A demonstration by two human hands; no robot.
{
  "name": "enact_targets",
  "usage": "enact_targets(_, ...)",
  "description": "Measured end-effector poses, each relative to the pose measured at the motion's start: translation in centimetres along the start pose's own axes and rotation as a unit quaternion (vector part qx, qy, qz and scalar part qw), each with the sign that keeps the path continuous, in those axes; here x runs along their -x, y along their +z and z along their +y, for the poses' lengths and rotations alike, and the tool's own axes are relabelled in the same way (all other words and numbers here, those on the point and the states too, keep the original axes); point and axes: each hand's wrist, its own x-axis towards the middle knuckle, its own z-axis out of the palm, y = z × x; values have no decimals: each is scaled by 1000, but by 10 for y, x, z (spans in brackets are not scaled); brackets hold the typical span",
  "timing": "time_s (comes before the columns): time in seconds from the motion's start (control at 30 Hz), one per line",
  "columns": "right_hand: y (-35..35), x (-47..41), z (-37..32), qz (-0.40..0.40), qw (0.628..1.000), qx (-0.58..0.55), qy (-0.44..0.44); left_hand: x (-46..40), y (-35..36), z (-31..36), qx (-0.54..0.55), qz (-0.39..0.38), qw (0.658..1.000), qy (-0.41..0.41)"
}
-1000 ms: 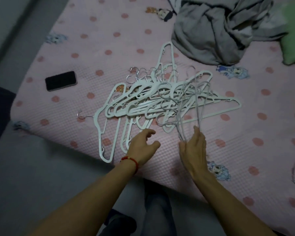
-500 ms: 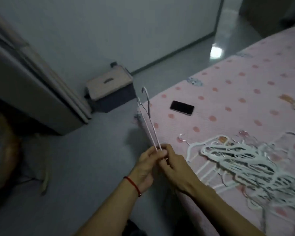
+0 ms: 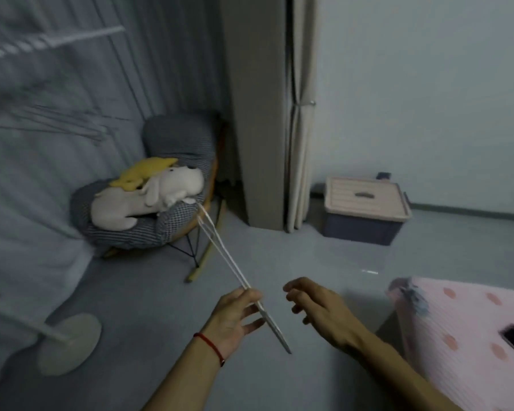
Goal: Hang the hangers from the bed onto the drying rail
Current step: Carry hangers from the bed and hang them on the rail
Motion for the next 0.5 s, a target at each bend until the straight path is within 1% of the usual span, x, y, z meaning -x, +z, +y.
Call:
enact_targets(0.13,48,-70,-67,-45,997,-49,-31,-12,-78,48,-2,50,998,41)
enact_targets(0.23,81,-115,-119,-98,991,-78,-53,-16,-127,83,5,92,994,58)
enact_targets(0.33,109,-153,-161,-167,981,-69,-67,-20,-164,116,36,129,990,51)
enact_targets(0.4,128,-178,-177,-218,972,-53,-67,-21,-182,131,51,144,987,46)
enact_targets(0.5,155,-222,-203,-290,953,-43,-77,-26,-212,157,65,172,981,66)
